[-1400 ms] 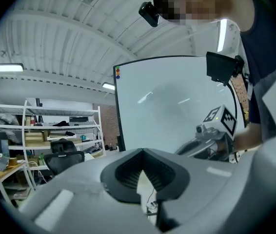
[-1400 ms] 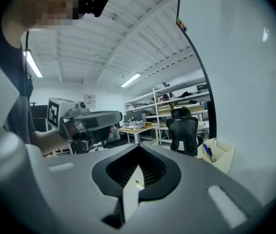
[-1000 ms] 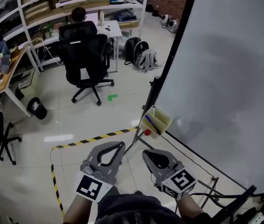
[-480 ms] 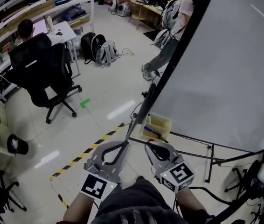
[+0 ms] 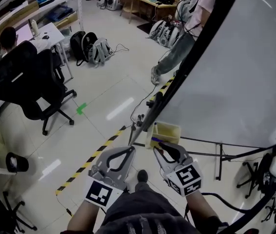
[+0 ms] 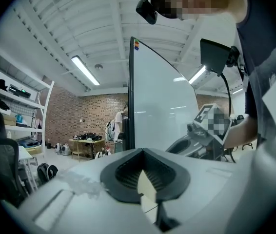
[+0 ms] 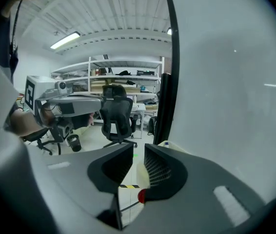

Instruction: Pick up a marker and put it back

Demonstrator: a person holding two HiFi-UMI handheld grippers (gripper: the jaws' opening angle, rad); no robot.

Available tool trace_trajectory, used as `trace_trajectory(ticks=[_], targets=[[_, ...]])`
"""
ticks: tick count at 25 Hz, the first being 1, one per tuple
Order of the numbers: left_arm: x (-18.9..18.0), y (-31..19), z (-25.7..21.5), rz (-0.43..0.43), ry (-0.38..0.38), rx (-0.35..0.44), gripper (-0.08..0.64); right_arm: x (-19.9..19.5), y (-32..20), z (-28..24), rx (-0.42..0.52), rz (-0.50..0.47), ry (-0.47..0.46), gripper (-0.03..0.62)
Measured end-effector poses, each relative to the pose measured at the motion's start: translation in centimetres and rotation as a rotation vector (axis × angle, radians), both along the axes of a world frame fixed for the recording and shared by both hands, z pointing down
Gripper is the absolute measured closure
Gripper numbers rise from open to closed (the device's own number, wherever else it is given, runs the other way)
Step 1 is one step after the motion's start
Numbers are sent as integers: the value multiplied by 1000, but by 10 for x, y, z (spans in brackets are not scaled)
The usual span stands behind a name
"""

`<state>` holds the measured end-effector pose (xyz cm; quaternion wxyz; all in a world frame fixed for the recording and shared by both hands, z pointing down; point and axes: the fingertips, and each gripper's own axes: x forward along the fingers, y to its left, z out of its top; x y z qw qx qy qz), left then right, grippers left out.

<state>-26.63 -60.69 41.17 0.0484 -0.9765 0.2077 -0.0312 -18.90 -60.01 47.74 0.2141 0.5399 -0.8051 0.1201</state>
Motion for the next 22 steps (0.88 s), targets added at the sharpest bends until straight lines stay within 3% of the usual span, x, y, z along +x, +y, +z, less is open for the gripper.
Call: trace_trajectory(ticks=[4, 7, 15, 19, 22], targets=[[-2, -17, 9, -2, 12, -27, 557, 8, -11, 16, -74, 6, 106, 493], [-3, -27, 18, -3, 18, -52, 557, 14, -18, 32, -133, -7, 225, 492], [-11, -44, 38, -35, 47, -119, 557, 22, -29, 62, -227, -57, 439, 492], [-15, -49, 45, -39, 31, -125, 557, 19, -33, 67, -242, -84, 465, 505], [-17, -52, 47, -60, 63, -164, 557, 16, -34, 70, -260, -106, 476, 520]])
